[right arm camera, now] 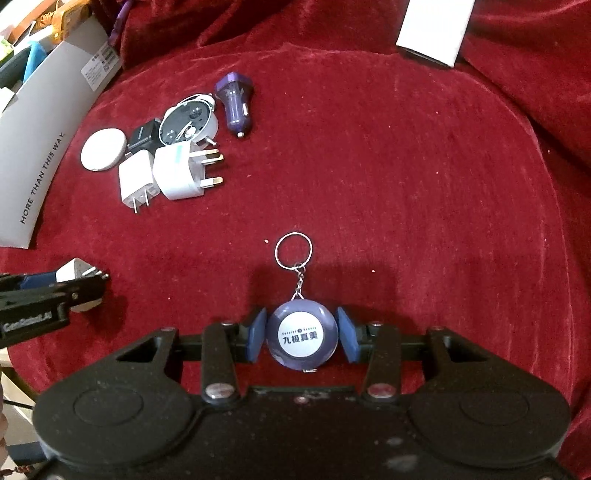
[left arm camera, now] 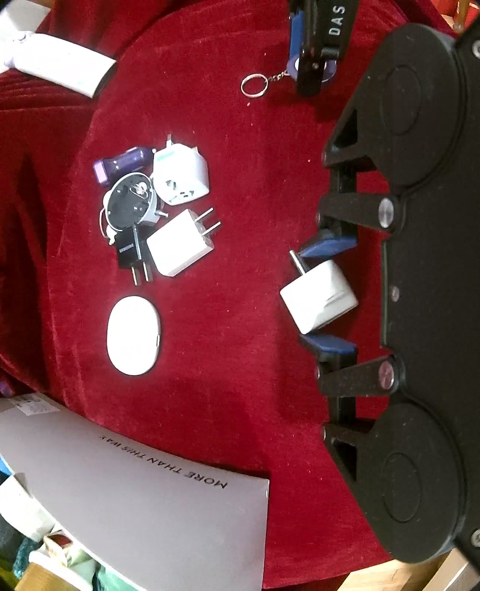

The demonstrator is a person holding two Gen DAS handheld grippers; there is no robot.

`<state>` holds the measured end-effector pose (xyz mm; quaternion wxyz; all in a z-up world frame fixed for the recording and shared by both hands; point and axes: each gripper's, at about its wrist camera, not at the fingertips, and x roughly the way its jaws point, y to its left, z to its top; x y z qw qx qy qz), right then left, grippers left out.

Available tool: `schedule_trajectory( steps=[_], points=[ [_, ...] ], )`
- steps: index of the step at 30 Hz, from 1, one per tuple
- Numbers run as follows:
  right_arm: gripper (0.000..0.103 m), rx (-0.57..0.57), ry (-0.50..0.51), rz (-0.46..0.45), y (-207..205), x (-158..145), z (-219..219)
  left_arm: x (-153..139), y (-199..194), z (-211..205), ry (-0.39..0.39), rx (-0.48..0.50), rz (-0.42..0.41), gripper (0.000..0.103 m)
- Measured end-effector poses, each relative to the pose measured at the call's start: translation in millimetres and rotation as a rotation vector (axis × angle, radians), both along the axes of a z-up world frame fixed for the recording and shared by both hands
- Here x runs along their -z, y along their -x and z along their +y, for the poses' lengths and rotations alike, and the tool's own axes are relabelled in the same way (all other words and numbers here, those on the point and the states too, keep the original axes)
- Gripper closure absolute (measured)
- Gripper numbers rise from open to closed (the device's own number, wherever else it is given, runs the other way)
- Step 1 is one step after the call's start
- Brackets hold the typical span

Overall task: Organize rigid objects
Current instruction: 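Grasp the white plug adapter with the left tool while the right tool grasps the purple keychain, then carry both items over the basket and release them inside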

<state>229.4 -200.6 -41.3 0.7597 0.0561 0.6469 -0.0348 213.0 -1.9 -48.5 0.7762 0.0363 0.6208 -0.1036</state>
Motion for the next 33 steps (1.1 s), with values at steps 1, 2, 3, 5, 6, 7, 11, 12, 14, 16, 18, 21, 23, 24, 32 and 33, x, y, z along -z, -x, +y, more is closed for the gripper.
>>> schedule_trajectory(
  steps=[1,2,3,5,6,7,11,12,14,16,18,21,23,24,32,33],
  points=[
    [0.060,-0.001,0.003,-0.001,1,0,0,3,-2,0,0.007,-0.005,0.008,0.054],
    [0.060,-0.003,0.005,-0.001,-1,1,0,5,-3,1,0.015,-0.013,0.014,0.054],
    [0.060,-0.006,0.009,-0.002,-1,1,0,7,-5,2,0.020,-0.021,0.017,0.053],
    [0.060,-0.008,0.013,-0.002,-1,2,1,8,-7,2,0.021,-0.027,0.021,0.053],
    [0.060,-0.010,0.016,-0.002,-1,2,2,8,-8,2,0.021,-0.029,0.022,0.053],
    [0.060,-0.011,0.019,-0.002,-1,2,3,7,-7,2,0.021,-0.030,0.022,0.054],
    [0.061,-0.017,0.029,-0.004,1,2,6,6,-6,3,0.022,-0.028,0.017,0.056],
    [0.062,-0.022,0.033,-0.005,1,2,7,6,-6,2,0.022,-0.023,0.012,0.056],
    [0.062,-0.022,0.035,-0.006,1,1,8,4,-3,1,0.016,-0.018,0.001,0.056],
    [0.062,-0.023,0.027,-0.008,1,-2,8,-1,0,1,0.018,-0.013,-0.005,0.056],
    [0.062,-0.020,0.013,-0.017,2,-7,8,-8,4,2,0.026,-0.008,-0.013,0.056],
    [0.062,-0.019,-0.001,-0.036,6,-18,8,-22,10,3,0.039,0.000,-0.035,0.056],
    [0.062,-0.020,-0.013,-0.048,10,-26,9,-31,14,4,0.049,0.006,-0.048,0.056],
    [0.062,-0.020,-0.019,-0.051,13,-28,9,-35,17,4,0.055,0.009,-0.053,0.056],
    [0.062,-0.032,-0.039,-0.083,38,-52,13,-58,47,5,0.096,0.039,-0.075,0.056],
    [0.062,-0.035,-0.043,-0.087,43,-55,14,-60,52,5,0.101,0.043,-0.074,0.056]
  ],
)
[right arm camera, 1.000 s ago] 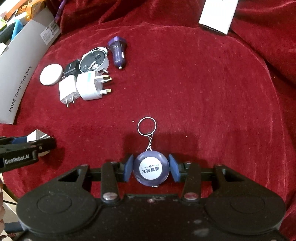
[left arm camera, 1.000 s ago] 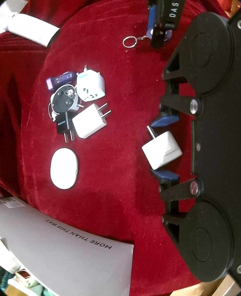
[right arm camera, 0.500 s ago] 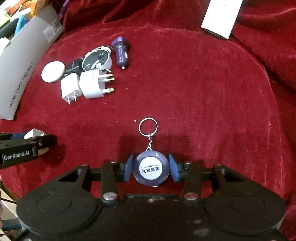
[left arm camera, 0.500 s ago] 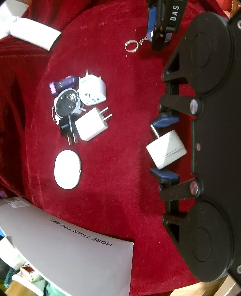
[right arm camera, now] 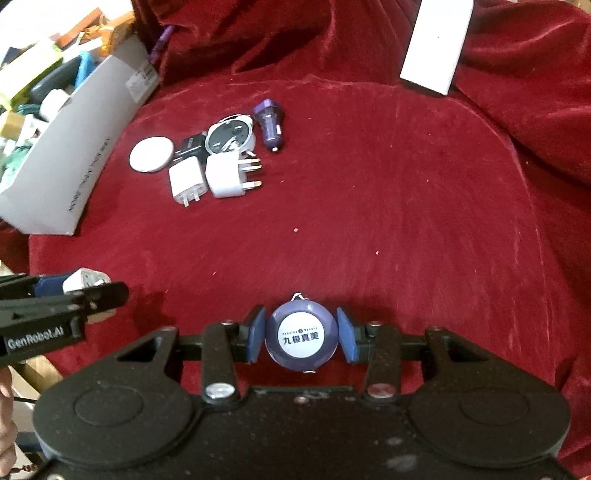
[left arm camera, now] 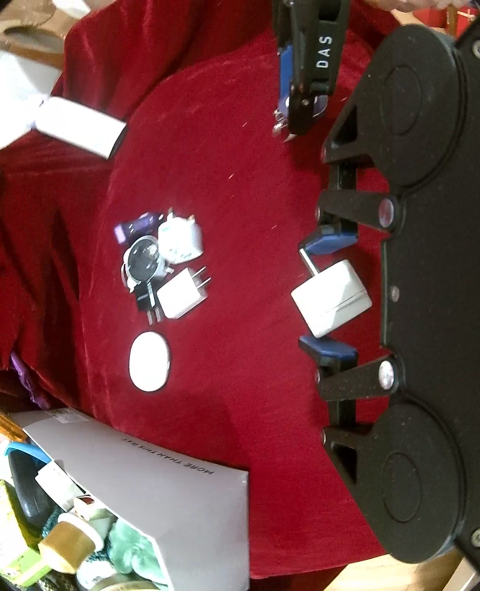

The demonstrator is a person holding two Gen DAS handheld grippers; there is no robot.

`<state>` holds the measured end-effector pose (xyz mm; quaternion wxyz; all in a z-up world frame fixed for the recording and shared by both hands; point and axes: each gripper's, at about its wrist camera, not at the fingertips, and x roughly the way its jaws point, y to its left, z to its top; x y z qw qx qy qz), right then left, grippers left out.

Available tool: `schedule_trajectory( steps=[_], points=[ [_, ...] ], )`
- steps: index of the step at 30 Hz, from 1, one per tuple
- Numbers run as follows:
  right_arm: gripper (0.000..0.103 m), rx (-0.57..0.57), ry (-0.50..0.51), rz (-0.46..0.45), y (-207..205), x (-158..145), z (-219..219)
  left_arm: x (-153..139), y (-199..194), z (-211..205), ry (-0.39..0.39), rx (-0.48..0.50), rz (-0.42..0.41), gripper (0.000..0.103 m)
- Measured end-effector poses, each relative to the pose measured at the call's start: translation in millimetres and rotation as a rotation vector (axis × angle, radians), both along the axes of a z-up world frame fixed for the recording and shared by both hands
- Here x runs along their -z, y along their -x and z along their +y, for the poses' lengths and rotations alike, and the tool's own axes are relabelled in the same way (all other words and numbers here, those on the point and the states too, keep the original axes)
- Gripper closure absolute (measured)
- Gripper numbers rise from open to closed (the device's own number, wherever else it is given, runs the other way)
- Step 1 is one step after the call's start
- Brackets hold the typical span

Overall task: Organize rigid objects
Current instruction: 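Carry both items over the basket and release them inside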

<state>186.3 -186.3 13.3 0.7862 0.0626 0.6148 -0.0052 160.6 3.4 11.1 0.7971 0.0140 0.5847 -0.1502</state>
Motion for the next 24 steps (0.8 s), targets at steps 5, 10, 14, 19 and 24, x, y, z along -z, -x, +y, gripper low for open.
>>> schedule_trajectory(
  steps=[5,10,14,19,24],
  points=[
    [0.062,-0.010,-0.033,-0.009,30,-12,1,-6,30,1,0.019,0.025,0.004,0.056],
    [0.062,-0.014,-0.063,0.007,69,-15,-2,-2,65,-1,0.025,0.061,0.034,0.056],
    [0.062,-0.016,-0.056,0.026,99,-11,-1,6,91,-5,0.009,0.080,0.062,0.056],
    [0.062,-0.030,-0.044,0.085,133,5,5,18,117,-8,-0.003,0.092,0.097,0.056],
    [0.062,-0.031,-0.037,0.137,155,21,8,29,135,-11,-0.002,0.104,0.143,0.056]
  ],
)
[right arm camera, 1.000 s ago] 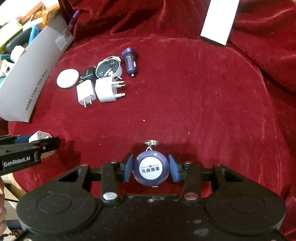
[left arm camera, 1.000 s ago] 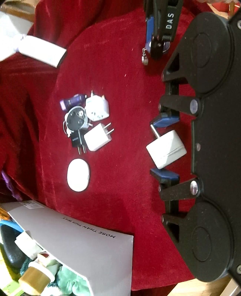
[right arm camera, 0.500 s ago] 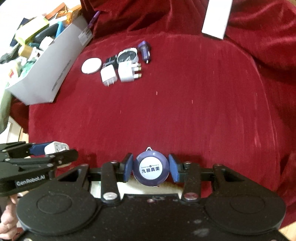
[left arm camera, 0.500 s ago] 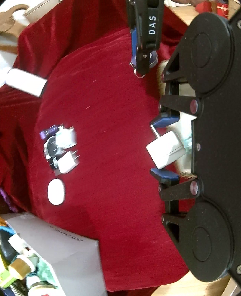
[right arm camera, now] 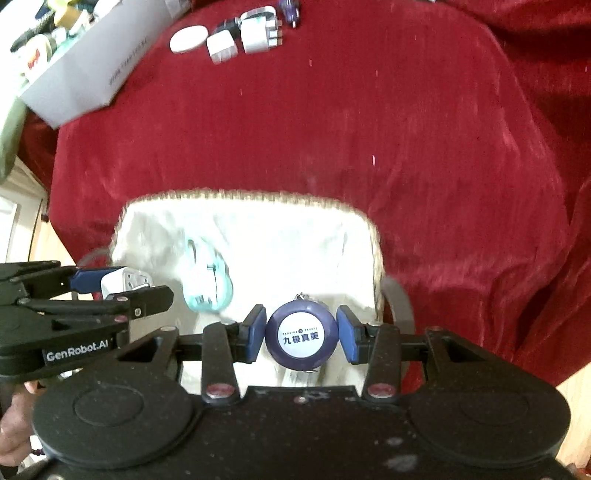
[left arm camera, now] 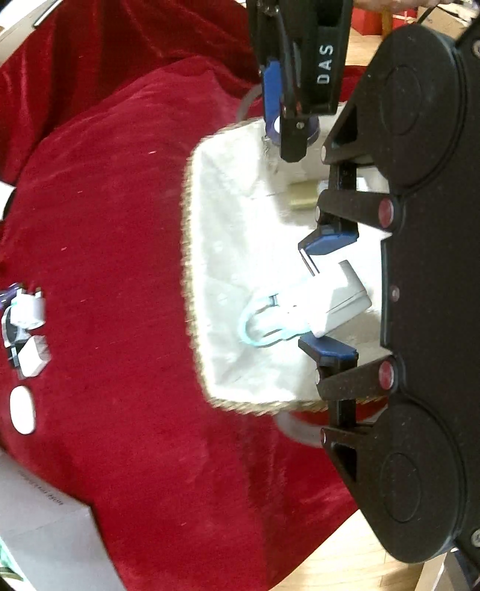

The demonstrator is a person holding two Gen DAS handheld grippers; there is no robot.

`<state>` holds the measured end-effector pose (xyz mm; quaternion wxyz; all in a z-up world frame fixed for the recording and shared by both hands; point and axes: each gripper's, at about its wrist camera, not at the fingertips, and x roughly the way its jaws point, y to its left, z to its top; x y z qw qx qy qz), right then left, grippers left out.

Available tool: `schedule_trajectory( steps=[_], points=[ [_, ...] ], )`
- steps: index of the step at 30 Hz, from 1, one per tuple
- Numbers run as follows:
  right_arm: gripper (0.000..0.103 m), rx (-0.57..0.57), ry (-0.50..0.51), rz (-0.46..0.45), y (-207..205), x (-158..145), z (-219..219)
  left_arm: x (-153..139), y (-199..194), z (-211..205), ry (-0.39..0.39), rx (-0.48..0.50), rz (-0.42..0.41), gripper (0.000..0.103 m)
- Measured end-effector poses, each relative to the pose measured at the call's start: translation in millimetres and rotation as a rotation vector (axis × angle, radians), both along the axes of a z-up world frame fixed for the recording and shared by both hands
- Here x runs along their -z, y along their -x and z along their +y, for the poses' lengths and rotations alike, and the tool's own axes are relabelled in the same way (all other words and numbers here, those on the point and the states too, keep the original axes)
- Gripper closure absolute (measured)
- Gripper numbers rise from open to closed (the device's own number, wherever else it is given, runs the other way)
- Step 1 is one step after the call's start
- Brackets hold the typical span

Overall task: Organize rigid objects
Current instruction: 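Carry both items over the basket and release them inside, then move both open tools back to the remaining items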

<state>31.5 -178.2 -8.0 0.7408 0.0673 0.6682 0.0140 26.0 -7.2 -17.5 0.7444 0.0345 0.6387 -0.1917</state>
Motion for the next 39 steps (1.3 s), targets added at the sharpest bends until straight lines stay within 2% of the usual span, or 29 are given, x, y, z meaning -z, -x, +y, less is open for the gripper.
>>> schedule_trajectory(
  steps=[4,13,25,39],
  points=[
    [0.062,0.022,-0.010,0.031,-1,12,0,8,10,-3,-0.026,0.016,0.007,0.056],
    [0.062,0.015,-0.006,0.064,-7,31,13,31,21,0,-0.029,0.015,0.082,0.056],
    [0.062,-0.009,-0.007,0.091,-13,58,33,36,20,-4,-0.058,0.019,0.072,0.057],
    [0.062,-0.023,0.021,0.062,-12,45,33,34,18,-4,-0.058,0.007,0.066,0.057]
  ],
)
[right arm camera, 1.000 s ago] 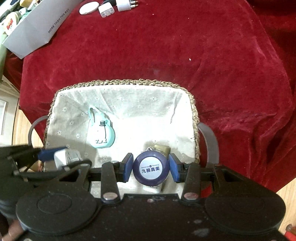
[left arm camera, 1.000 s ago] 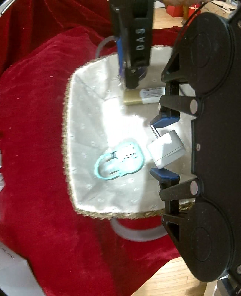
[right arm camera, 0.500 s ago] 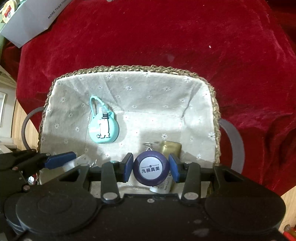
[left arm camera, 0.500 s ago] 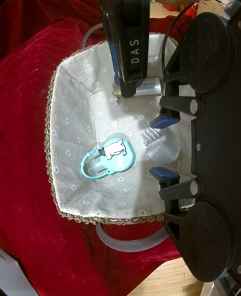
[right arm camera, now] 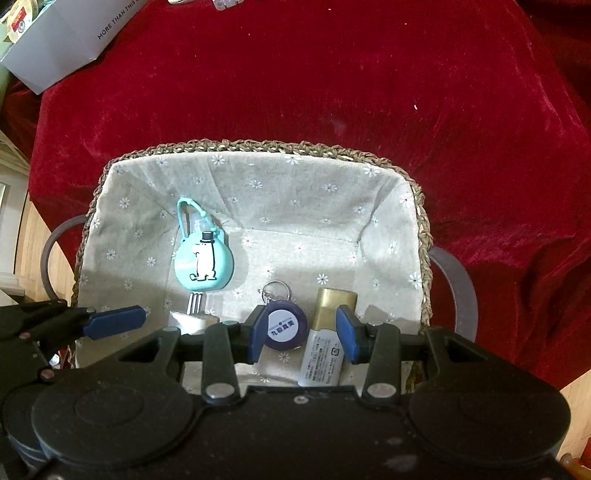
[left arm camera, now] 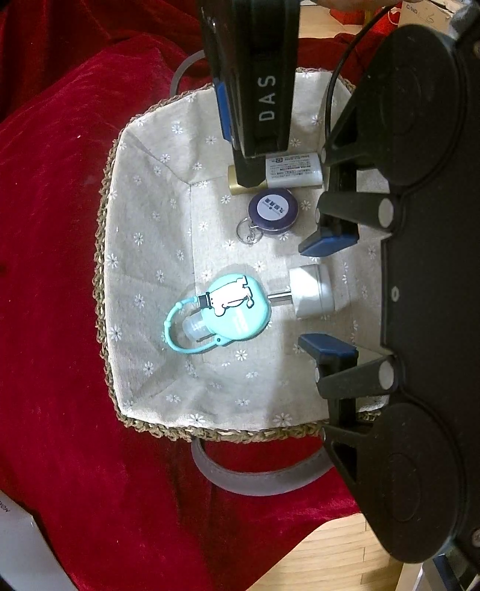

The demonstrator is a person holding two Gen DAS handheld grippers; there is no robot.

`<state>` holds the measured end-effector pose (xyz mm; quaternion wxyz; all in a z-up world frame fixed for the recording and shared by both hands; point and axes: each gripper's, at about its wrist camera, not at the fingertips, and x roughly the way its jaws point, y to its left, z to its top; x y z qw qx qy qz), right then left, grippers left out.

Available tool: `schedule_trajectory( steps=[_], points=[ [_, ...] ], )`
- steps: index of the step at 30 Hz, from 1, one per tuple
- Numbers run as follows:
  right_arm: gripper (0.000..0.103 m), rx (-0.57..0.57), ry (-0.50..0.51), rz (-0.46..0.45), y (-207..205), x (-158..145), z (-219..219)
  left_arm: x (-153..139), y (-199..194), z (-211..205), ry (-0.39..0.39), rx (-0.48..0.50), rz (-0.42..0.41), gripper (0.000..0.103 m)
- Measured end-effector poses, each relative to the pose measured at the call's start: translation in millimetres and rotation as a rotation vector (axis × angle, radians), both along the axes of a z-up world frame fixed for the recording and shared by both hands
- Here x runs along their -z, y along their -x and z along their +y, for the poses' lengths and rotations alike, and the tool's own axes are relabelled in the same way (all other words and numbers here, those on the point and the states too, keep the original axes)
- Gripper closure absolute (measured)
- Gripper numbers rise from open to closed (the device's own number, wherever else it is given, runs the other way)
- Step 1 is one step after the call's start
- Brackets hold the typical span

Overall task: Organize rigid objects
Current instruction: 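Move both open tools back to the remaining items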

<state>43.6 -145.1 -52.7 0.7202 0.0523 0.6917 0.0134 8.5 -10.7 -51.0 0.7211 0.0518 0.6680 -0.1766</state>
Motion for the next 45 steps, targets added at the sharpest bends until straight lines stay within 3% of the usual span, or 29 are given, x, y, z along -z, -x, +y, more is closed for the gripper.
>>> schedule_trajectory(
  steps=[21,27,45],
  points=[
    [0.062,-0.011,0.022,-0.058,8,-44,-19,-22,-4,3,0.001,-0.029,-0.058,0.056],
    [0.062,-0.015,0.017,-0.080,5,-55,-23,-35,-11,4,0.004,-0.035,-0.106,0.051],
    [0.059,-0.030,0.028,-0.152,-72,-70,-30,-56,-80,6,-0.003,-0.076,-0.211,0.048]
  ],
)
